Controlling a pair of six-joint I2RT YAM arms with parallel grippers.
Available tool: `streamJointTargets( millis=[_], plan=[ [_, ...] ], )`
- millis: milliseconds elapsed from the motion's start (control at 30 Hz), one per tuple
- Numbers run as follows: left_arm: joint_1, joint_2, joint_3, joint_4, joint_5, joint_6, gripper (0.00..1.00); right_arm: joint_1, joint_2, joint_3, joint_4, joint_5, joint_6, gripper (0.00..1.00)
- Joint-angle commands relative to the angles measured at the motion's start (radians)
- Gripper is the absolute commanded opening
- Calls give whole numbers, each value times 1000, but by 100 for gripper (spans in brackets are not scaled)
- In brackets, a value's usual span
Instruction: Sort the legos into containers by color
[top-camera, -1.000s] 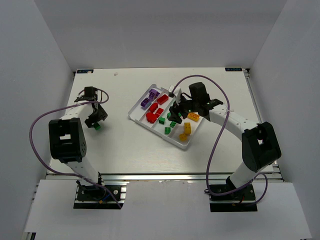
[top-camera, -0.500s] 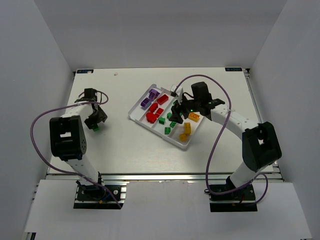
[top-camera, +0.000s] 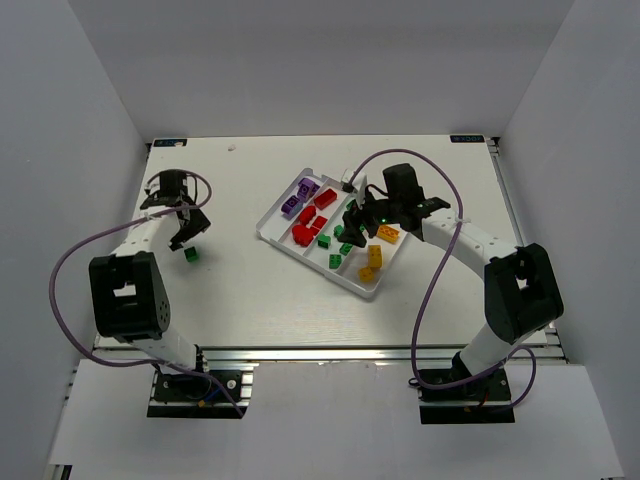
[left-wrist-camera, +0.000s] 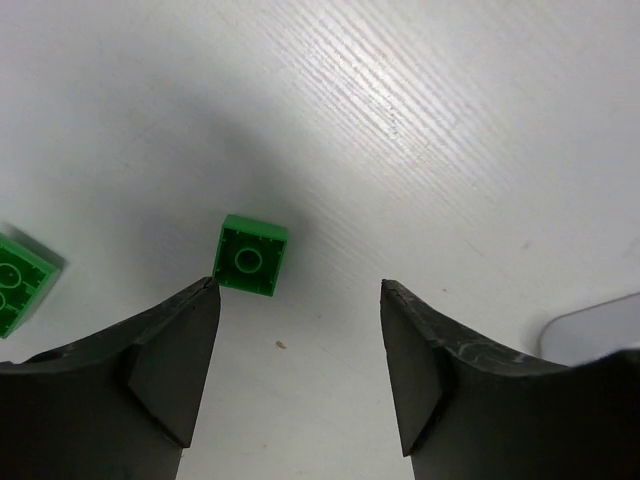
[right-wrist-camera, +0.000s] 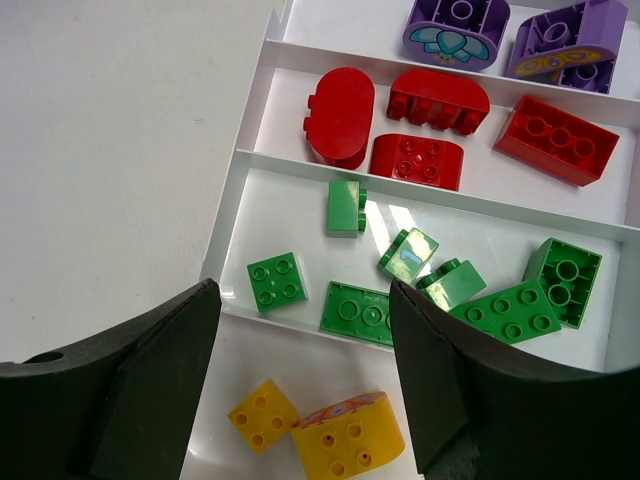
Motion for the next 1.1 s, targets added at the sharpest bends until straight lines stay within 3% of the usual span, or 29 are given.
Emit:
streamJointTargets(
  millis=[0,500,633,733,1067],
  plan=[
    [4,-84,-13,10,-32,10,75,-2,-15,-16,36,-28,14,73],
    [15,97,-27,-18,-12,114,76,-2,-28,-16,33,-30,31,73],
    [23,119,-15,-2,2,122,66,-3,-31,-19,30,-26,31,73],
    [27,117,-17,10,10,122,53,-2,-32,-21,29,-23,31,73],
    [35,56,-46,44,60,134,32,-2,-35,-30,27,-33,31,73]
  ],
)
